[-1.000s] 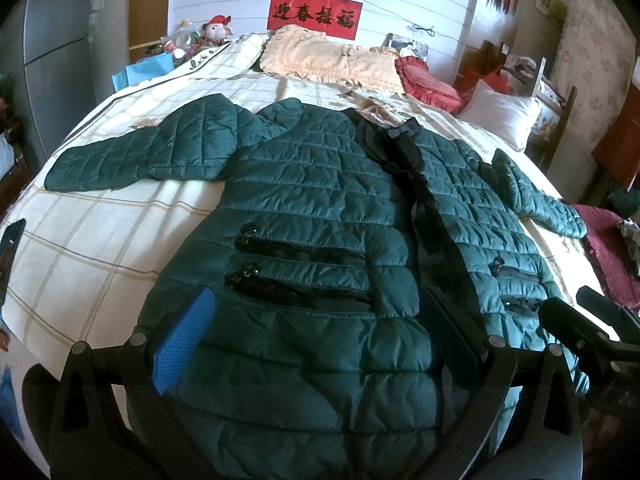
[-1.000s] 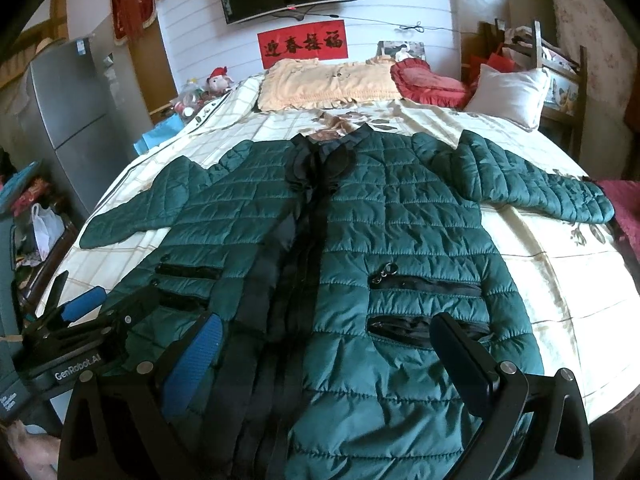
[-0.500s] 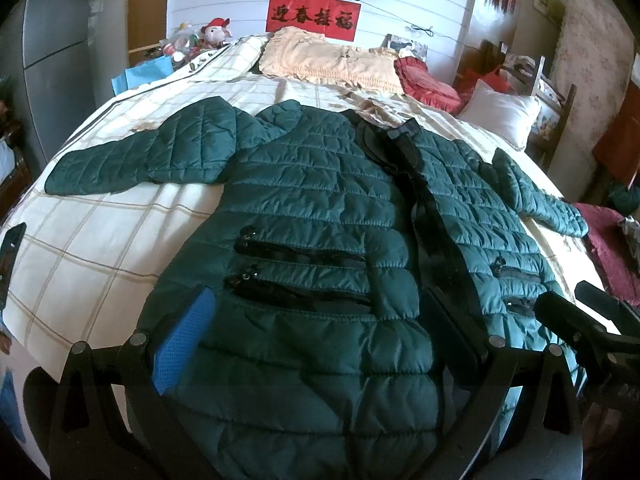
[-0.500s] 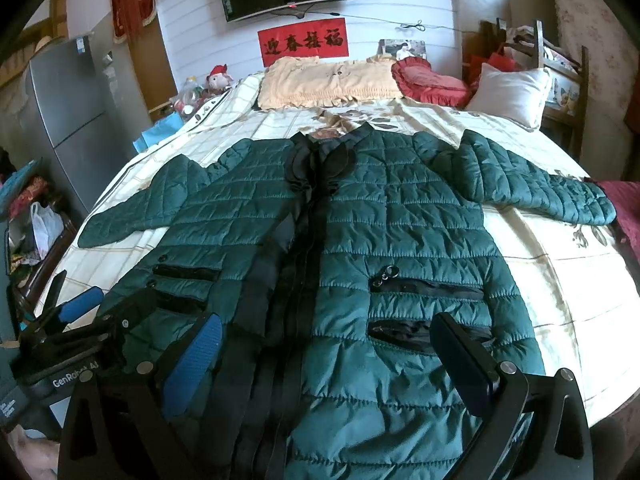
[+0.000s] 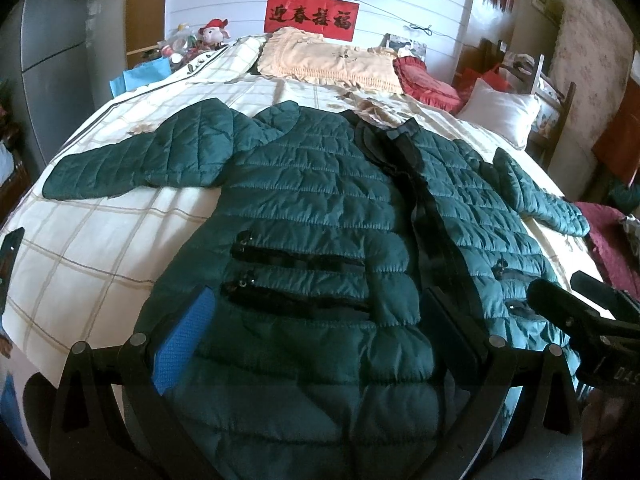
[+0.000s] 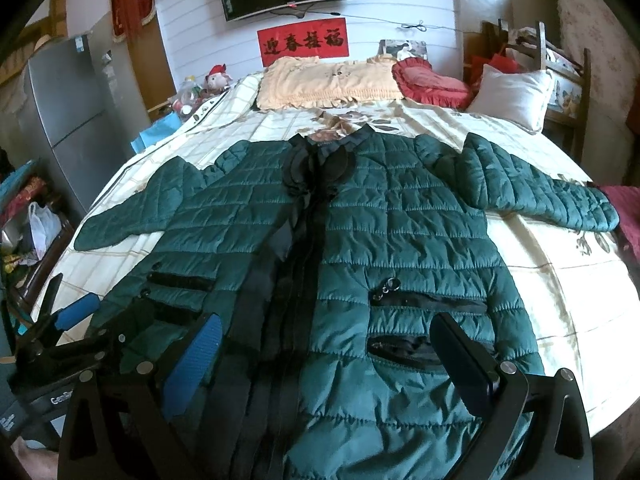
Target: Fold large clothes
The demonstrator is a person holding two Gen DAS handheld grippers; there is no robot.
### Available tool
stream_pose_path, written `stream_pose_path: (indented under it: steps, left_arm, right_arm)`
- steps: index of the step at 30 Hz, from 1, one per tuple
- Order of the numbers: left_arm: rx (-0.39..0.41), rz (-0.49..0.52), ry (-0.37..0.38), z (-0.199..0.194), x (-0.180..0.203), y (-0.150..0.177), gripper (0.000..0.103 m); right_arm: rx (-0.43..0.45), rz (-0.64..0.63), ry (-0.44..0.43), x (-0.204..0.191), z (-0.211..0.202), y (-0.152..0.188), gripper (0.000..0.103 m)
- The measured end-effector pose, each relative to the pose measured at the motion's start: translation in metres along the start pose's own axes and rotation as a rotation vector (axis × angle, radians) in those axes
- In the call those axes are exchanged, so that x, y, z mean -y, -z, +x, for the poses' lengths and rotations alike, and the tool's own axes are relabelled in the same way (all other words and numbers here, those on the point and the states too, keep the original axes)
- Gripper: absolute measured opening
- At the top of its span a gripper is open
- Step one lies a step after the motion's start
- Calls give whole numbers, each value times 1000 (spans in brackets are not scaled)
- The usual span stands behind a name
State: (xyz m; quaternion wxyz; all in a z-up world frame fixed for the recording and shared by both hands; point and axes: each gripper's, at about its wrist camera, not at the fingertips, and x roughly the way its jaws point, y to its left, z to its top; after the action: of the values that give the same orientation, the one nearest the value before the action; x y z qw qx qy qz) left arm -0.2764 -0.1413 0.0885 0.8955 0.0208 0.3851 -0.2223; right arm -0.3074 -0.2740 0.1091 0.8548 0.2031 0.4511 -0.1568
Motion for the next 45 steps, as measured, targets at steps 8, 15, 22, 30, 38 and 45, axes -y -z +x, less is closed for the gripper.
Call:
stream_pose_path:
  steps: [8, 15, 22, 30, 38, 45]
  left_arm:
    - [-6, 4, -3, 6, -1, -8, 103]
    - [9, 4, -15, 9, -11, -16, 103]
    - [20, 2, -20, 12, -15, -24, 103]
    - [20, 12, -37, 17, -17, -32, 103]
    - [36, -3, -65, 21, -32, -51, 103]
    - [39, -17, -96, 29, -47, -69, 103]
  right_arm:
    - [1, -5, 8, -5, 5, -5, 103]
    - [-5, -14, 14, -7, 11, -9, 103]
    - [-3, -6, 13, -8, 16, -16, 103]
    - [-8, 1, 9, -7, 24, -27, 103]
    - [24, 22, -31, -5, 31, -56, 103]
    - [48, 4, -10, -4, 40, -81, 103]
